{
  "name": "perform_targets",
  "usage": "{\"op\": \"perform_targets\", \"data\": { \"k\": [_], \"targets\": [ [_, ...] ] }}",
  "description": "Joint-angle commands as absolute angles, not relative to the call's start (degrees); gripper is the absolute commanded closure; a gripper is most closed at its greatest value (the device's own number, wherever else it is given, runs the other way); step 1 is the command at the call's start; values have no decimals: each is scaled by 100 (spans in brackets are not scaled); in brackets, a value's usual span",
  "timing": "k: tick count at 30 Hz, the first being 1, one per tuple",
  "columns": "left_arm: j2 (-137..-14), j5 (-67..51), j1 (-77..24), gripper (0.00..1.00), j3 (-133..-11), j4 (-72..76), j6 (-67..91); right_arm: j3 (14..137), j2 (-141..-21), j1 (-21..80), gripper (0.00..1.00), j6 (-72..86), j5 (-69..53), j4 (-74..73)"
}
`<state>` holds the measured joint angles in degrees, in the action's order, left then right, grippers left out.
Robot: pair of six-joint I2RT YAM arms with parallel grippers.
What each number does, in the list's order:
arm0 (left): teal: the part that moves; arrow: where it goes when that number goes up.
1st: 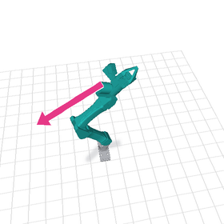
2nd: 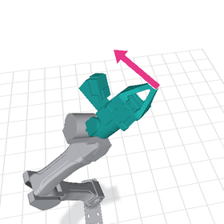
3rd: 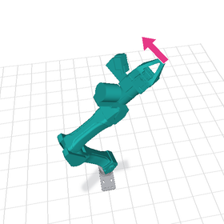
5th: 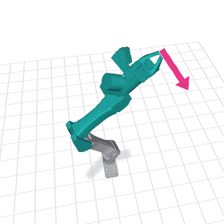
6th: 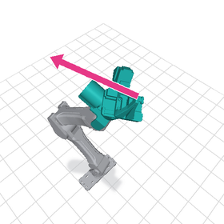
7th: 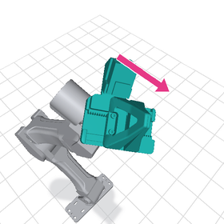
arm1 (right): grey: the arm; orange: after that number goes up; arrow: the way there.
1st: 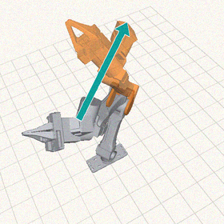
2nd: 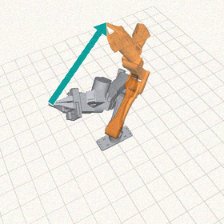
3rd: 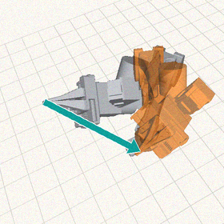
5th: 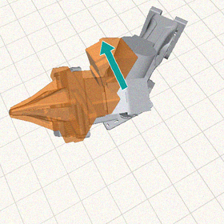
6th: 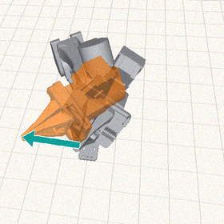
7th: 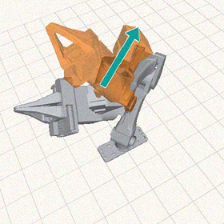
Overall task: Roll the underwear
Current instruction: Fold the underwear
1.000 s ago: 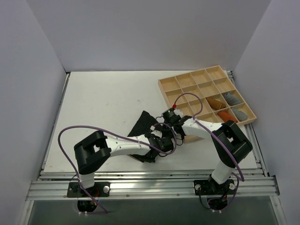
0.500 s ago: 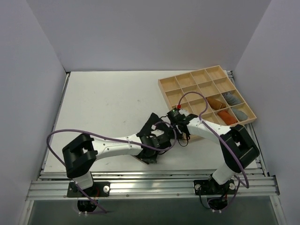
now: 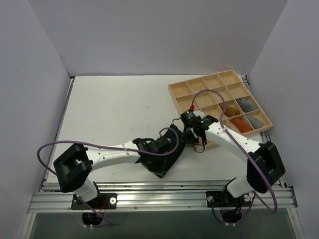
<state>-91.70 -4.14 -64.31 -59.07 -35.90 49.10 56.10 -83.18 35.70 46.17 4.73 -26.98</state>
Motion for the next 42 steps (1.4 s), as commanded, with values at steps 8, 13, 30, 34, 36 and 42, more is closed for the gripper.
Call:
{"op": "perform_targets", "data": {
  "k": [8, 13, 30, 34, 36, 42],
  "targets": [
    [-8438, -1169, -5450, 98, -5432, -3006, 4676, 7143, -9386, 3638, 100, 4280, 466, -3506],
    [-8411, -1502, -4950, 98, -5633, -3146, 4413, 7847, -9940, 3647, 100, 4122, 449, -3805],
    [-9237, -3278, -3113, 98, -5967, -3155, 3912, 10414, -12119, 3639, 100, 3586, 211, -4579],
    [-9448, -3533, -2743, 98, -6265, -3339, 3736, 11029, -12524, 3578, 100, 3507, 106, -4737],
    [-9605, -3586, -2567, 98, -6389, -3436, 3622, 11407, -12778, 3551, 100, 3446, 70, -4877],
    [-10193, -3840, -1952, 98, -6828, -3621, 3358, 12128, -13315, 3349, 95, 3261, -246, -4835]
  ]
}}
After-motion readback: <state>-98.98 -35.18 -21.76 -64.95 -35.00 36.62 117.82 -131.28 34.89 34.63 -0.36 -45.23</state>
